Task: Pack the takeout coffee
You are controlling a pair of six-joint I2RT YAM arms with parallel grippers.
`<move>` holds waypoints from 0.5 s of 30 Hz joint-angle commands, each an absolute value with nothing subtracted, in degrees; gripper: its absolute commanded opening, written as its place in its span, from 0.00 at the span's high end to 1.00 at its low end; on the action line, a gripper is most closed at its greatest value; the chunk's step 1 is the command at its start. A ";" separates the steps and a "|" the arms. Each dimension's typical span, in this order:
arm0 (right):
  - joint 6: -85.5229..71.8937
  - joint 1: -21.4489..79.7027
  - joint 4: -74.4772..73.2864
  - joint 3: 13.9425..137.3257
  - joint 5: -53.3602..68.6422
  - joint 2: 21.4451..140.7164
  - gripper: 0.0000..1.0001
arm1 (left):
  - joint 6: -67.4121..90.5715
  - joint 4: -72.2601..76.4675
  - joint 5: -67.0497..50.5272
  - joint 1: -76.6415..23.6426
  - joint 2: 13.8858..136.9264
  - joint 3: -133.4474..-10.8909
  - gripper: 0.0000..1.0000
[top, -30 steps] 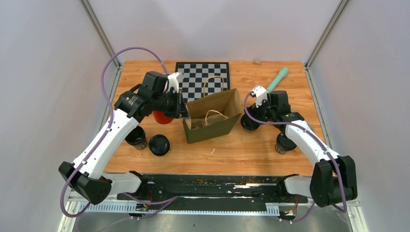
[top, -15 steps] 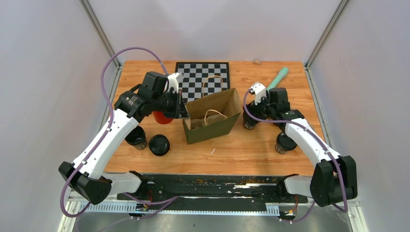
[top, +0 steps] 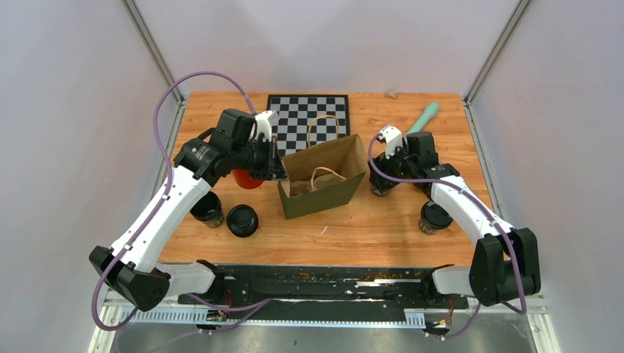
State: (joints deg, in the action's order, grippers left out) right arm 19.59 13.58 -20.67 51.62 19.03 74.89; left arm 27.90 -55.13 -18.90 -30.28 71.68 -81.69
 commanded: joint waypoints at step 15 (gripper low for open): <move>18.71 13.80 -18.20 53.36 16.56 76.00 0.16 | 26.36 -54.76 -18.19 -30.15 71.32 -84.42 0.97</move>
